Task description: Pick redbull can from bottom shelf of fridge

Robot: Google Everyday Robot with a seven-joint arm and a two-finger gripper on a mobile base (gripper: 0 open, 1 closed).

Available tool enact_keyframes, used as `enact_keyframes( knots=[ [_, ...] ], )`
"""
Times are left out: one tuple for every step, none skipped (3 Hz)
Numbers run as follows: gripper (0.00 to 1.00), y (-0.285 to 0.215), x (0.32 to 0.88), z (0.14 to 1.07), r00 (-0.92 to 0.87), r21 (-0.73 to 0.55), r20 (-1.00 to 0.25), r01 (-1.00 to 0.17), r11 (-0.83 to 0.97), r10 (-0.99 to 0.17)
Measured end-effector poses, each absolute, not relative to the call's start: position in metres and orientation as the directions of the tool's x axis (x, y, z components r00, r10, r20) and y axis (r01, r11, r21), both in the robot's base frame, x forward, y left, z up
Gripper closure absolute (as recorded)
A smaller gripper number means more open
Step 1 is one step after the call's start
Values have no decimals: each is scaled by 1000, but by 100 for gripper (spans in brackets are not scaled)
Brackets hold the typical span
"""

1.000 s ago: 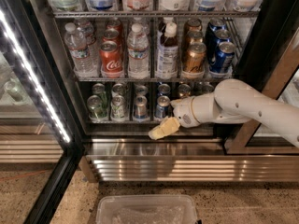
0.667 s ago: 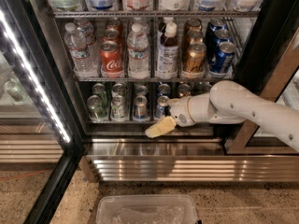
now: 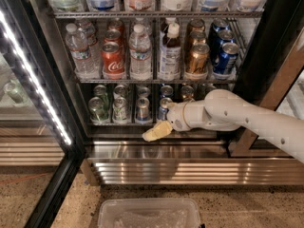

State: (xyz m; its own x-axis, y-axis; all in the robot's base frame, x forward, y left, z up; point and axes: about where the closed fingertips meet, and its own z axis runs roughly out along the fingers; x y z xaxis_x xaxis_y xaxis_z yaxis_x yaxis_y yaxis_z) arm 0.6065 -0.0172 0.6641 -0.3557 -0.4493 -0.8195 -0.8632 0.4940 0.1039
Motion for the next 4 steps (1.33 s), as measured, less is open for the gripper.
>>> enact_keyframes(
  knots=[
    [0,-17,607,664,-355,104,-820,-863,494,-449],
    [0,-14,598,674,-319,77,-835,-875,479,-448],
    [0,7,583,668,-332,143,-839,-899,415,-431],
    [0,33,568,644,-383,256,-819,-910,325,-428]
  ],
)
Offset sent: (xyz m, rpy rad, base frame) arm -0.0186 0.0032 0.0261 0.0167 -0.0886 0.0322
